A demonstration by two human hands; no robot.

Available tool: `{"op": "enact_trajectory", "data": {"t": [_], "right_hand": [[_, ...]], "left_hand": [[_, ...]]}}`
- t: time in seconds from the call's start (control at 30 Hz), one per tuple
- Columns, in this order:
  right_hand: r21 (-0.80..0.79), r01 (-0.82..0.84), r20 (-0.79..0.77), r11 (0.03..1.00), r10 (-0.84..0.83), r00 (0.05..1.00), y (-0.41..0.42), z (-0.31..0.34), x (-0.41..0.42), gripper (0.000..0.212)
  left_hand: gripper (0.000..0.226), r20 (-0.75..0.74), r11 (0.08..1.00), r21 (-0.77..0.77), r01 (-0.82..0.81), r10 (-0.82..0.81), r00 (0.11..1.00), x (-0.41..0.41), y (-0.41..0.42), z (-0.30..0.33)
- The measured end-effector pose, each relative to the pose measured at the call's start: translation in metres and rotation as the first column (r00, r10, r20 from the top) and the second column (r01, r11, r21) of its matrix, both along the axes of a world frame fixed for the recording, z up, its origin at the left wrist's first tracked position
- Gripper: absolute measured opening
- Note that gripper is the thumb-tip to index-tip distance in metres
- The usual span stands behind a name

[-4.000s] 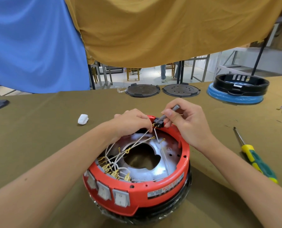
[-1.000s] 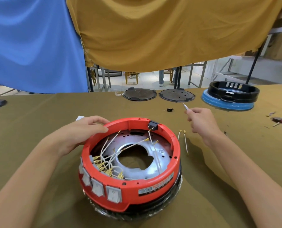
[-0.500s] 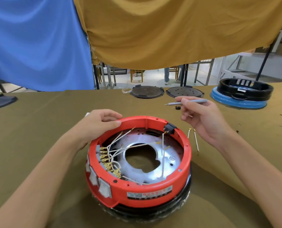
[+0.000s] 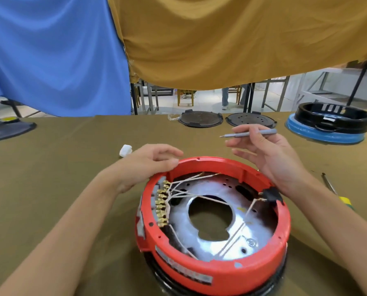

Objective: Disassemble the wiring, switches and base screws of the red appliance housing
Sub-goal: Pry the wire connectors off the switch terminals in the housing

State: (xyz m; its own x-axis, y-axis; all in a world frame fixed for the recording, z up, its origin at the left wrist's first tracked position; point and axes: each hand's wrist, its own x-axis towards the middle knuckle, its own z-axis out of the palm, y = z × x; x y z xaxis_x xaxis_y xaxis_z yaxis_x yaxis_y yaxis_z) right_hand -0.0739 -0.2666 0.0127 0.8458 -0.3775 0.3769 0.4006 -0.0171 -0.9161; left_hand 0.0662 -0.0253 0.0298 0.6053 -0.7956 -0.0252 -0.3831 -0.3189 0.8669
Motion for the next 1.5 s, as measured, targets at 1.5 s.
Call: {"op": "enact_trajectory", "data": {"t": [1.5], "right_hand": [[-0.024, 0.083, -0.052, 0.996, -0.084, 0.995, 0.0, 0.001, -0.003, 0.029]], "left_hand": [[0.031, -0.042, 0.999, -0.036, 0.001, -0.003, 0.999, 0.0, 0.004, -0.005]]}}
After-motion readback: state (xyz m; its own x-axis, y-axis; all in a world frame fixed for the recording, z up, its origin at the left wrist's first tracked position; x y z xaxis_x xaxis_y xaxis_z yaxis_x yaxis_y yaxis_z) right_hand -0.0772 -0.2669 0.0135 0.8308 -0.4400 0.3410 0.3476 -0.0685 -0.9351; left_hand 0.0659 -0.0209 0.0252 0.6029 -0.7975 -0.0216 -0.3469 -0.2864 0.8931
